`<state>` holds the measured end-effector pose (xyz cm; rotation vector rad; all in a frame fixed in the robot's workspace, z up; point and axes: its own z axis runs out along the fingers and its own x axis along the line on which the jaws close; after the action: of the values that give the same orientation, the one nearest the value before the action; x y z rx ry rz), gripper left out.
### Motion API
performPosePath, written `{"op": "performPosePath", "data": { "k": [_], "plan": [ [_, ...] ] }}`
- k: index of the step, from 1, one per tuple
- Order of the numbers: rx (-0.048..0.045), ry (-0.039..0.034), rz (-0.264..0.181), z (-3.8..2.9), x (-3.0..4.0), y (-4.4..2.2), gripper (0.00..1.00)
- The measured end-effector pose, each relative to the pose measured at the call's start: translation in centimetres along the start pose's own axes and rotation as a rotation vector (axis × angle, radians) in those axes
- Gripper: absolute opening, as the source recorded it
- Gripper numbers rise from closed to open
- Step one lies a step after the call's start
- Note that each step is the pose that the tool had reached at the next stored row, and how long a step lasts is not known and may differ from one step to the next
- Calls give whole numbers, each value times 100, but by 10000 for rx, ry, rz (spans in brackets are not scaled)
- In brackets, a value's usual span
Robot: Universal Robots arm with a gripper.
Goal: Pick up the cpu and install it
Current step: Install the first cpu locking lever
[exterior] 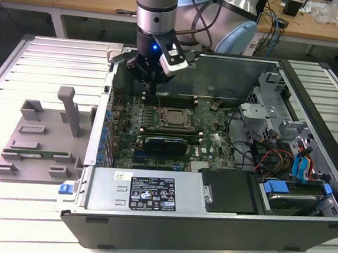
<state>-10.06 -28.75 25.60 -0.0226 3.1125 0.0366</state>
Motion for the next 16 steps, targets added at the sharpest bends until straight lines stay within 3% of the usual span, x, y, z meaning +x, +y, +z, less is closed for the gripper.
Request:
{"op": "performPosePath", "data": {
  "k": [13,16],
  "plan": [
    [-1,97,1,27,-299,-5,11],
    [1,104,2,37,-320,-5,11]
  ]
}}
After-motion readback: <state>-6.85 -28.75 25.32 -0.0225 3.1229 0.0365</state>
